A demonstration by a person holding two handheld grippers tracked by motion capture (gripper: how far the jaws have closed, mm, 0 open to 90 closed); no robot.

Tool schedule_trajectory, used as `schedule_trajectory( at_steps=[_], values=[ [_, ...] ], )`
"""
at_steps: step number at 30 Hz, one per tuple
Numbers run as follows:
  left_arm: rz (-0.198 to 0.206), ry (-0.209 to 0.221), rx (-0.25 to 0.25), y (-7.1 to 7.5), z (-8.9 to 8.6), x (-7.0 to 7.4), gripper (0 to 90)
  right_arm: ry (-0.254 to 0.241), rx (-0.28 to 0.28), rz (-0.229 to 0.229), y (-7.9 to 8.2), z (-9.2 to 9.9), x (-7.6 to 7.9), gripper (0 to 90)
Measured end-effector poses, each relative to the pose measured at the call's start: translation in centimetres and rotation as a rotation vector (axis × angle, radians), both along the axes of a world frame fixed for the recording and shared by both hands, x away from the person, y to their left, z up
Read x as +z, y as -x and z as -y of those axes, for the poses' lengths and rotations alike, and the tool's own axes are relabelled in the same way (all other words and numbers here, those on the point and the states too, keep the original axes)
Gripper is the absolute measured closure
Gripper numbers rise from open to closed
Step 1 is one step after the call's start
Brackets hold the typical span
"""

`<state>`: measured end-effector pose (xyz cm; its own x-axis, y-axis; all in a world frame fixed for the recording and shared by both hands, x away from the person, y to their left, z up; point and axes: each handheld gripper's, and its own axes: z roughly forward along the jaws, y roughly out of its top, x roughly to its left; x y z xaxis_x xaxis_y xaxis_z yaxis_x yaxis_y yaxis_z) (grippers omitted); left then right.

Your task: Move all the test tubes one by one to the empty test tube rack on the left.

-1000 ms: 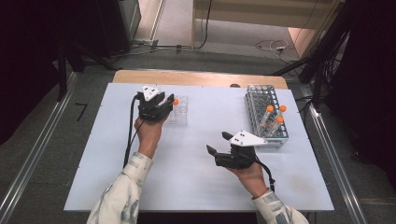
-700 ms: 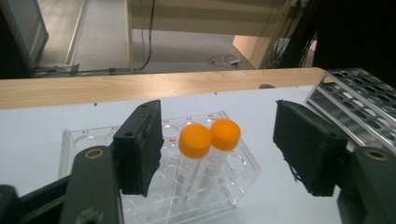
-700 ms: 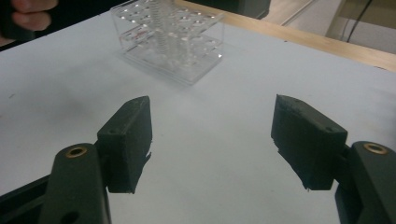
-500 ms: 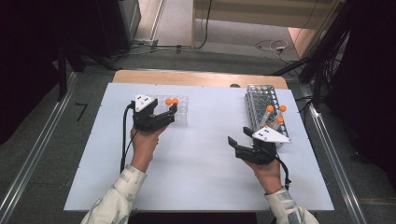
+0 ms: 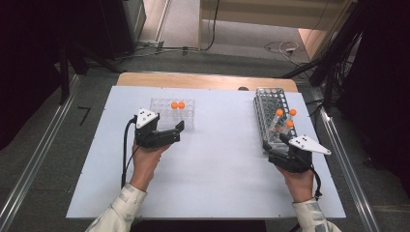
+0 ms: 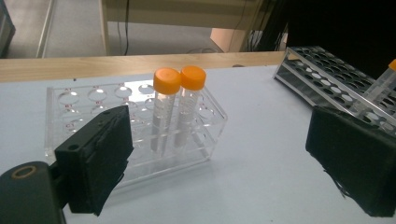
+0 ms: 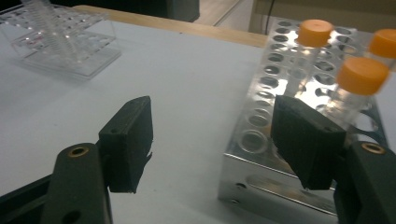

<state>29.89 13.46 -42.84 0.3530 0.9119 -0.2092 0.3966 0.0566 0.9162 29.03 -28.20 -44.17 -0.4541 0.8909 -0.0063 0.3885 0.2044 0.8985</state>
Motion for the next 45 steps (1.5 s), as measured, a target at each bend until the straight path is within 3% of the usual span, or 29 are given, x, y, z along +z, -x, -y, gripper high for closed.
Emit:
schedule_trajectory(
  at_steps=[12,19,25,32,41,45],
  values=[
    [0.032,0.004,-0.018,1.3,0.0,-0.2,5.8,0.015,-0.141,0.023,-1.2,2.5,-0.7,32.4],
    [0.019,-0.008,-0.023,1.2,-0.1,-0.7,5.8,0.009,-0.189,0.026,-2.9,3.2,-1.1,44.5],
    [0.01,-0.016,-0.024,1.1,0.1,-0.9,6.1,0.005,-0.21,0.015,-4.1,3.3,-1.6,53.8],
    [-0.029,-0.023,-0.037,0.9,0.3,-1.2,6.6,0.019,-0.207,0.019,-4.7,3.2,-1.9,60.9],
    [-0.023,-0.018,-0.036,1.0,0.3,-1.2,6.7,0.035,-0.21,0.018,-5.1,3.2,-2.2,70.9],
    [-0.022,-0.02,-0.035,1.0,0.3,-1.2,7.0,0.032,-0.211,0.028,-5.0,3.2,-2.0,71.4]
  ],
)
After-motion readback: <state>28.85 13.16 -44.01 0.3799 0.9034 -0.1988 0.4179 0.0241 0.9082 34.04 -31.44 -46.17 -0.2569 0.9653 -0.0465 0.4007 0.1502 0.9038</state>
